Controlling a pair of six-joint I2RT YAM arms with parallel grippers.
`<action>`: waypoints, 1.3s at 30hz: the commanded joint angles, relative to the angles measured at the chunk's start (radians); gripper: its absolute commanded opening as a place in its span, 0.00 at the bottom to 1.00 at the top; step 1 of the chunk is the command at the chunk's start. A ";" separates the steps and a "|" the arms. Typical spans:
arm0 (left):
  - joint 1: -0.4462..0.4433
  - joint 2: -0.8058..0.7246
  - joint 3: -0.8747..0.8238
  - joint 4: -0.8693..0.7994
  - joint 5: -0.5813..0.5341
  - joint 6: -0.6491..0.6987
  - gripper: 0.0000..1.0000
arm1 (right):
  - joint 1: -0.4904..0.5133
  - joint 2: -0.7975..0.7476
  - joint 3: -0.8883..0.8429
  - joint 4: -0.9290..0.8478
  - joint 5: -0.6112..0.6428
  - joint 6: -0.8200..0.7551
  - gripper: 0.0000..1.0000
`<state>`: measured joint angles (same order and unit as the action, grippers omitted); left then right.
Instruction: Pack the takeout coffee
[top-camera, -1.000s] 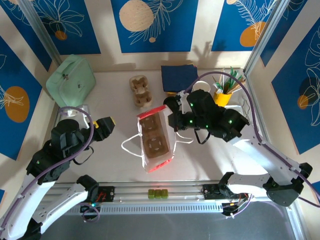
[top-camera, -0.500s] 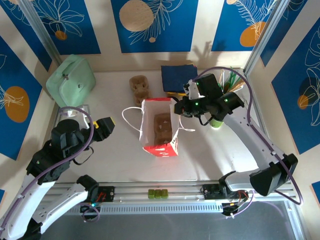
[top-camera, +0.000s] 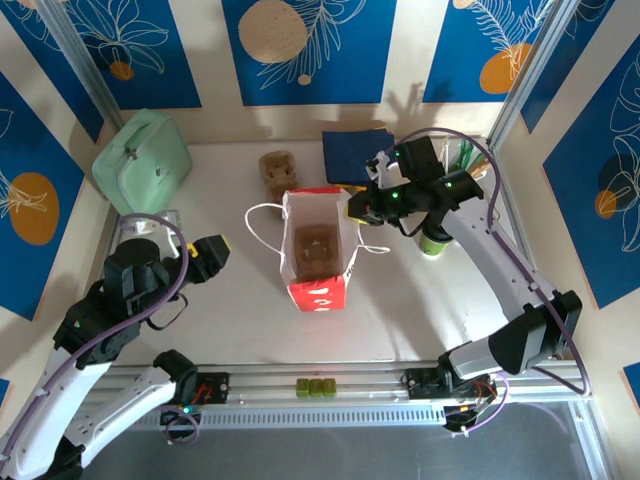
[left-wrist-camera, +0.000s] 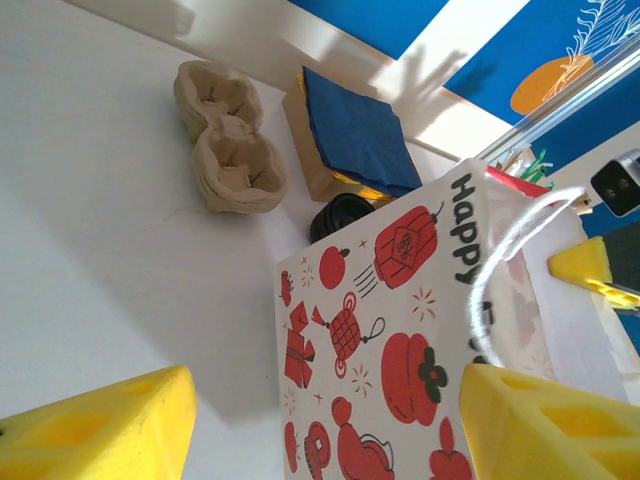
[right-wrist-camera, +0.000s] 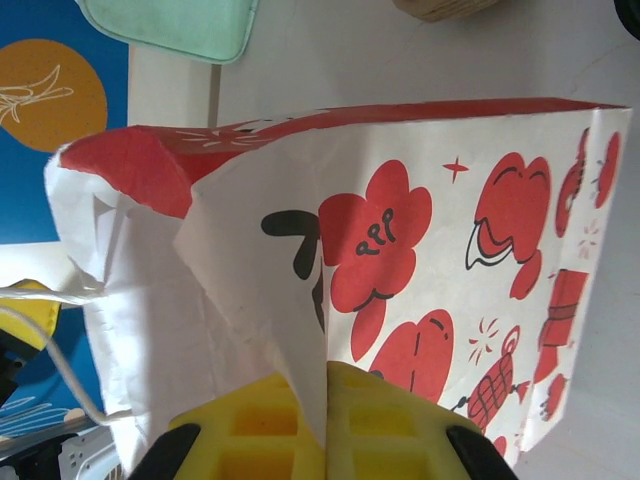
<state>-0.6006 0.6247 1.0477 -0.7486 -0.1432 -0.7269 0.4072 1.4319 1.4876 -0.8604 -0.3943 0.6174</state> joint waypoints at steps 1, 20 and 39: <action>-0.002 -0.006 -0.006 -0.006 -0.012 0.011 0.70 | -0.013 0.029 0.044 -0.003 -0.059 -0.043 0.04; -0.001 -0.002 0.004 -0.019 -0.022 0.015 0.71 | -0.115 0.173 0.119 -0.048 -0.104 -0.114 0.09; -0.002 -0.005 0.003 -0.021 -0.019 0.011 0.71 | -0.116 0.182 0.218 -0.143 -0.005 -0.158 0.45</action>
<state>-0.6006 0.6247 1.0477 -0.7498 -0.1440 -0.7246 0.2920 1.6234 1.6543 -0.9455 -0.4210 0.4839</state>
